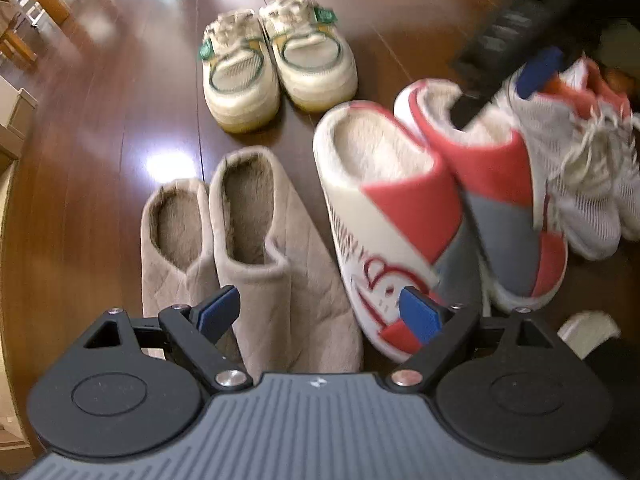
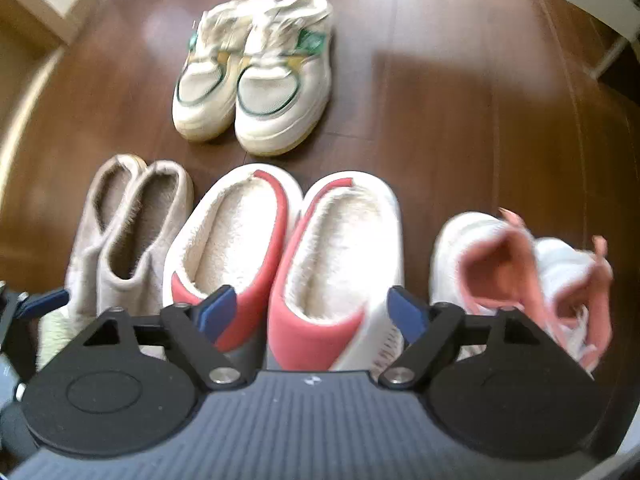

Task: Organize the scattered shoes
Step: 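Move the right tool to the red-and-white fleece slippers and grip both heels, then lift the fleece slippers with the right tool into the open cabinet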

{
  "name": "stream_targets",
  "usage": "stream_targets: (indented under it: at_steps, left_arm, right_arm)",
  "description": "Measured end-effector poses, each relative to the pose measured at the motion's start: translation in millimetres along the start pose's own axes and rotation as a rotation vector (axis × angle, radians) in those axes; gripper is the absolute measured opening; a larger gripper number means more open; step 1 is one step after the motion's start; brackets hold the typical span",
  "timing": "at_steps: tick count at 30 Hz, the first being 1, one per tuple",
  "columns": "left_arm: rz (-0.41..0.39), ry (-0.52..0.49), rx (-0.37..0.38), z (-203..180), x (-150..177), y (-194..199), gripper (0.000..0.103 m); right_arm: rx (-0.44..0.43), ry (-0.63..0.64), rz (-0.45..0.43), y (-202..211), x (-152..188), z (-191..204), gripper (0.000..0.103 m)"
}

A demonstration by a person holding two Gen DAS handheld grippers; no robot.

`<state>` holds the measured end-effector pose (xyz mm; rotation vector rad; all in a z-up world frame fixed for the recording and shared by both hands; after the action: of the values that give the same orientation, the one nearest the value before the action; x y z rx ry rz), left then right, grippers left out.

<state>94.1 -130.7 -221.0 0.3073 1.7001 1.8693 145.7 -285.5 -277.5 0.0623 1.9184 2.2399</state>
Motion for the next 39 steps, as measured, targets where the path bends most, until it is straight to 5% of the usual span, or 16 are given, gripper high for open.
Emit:
stream_targets:
  at_steps: [6, 11, 18, 19, 21, 23, 28, 33, 39]
  left_arm:
    - [0.016, 0.004, 0.007, 6, 5, -6, 0.089]
    - [0.031, 0.031, 0.011, 16, 10, -12, 0.089]
    - [0.043, 0.042, 0.012, 24, 14, -16, 0.089]
    - [0.043, 0.043, 0.013, 24, 14, -16, 0.089]
    - [0.044, 0.048, 0.014, 23, 13, -15, 0.089]
    - [0.044, 0.052, 0.017, 22, 11, -16, 0.089]
    - [0.043, 0.04, 0.014, 17, -4, -16, 0.089]
    - [-0.034, -0.062, 0.003, 14, -38, -6, 0.089]
    - [-0.049, -0.239, -0.066, 28, -69, 40, 0.088]
  right_arm:
    - [0.081, -0.077, 0.101, -43, -2, 8, 0.077]
    - [0.082, -0.139, 0.198, -64, -2, 12, 0.062]
    - [0.156, -0.129, 0.256, -81, 7, 21, 0.063]
    - [0.159, -0.136, 0.254, -80, 8, 20, 0.06]
    - [0.143, -0.131, 0.223, -74, 11, 20, 0.034]
    - [0.117, -0.118, 0.178, -65, 15, 22, 0.027]
    - [0.017, -0.244, 0.125, -47, 18, -5, 0.024]
    - [-0.18, -0.568, 0.012, -5, 2, -62, 0.024]
    - [-0.177, -0.772, -0.058, 46, -28, -73, 0.024]
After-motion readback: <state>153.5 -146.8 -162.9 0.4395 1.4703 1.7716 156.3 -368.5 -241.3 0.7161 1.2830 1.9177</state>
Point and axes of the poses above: each gripper's, at about its wrist camera, not at the fingertips, and y roughly against the way its jaws point, z to its left, x to its underside, the point moved 5 cm from there along -y, roughly the way its jaws point, and after that the axes turned 11 degrees about -y, right-handed, at the moved point
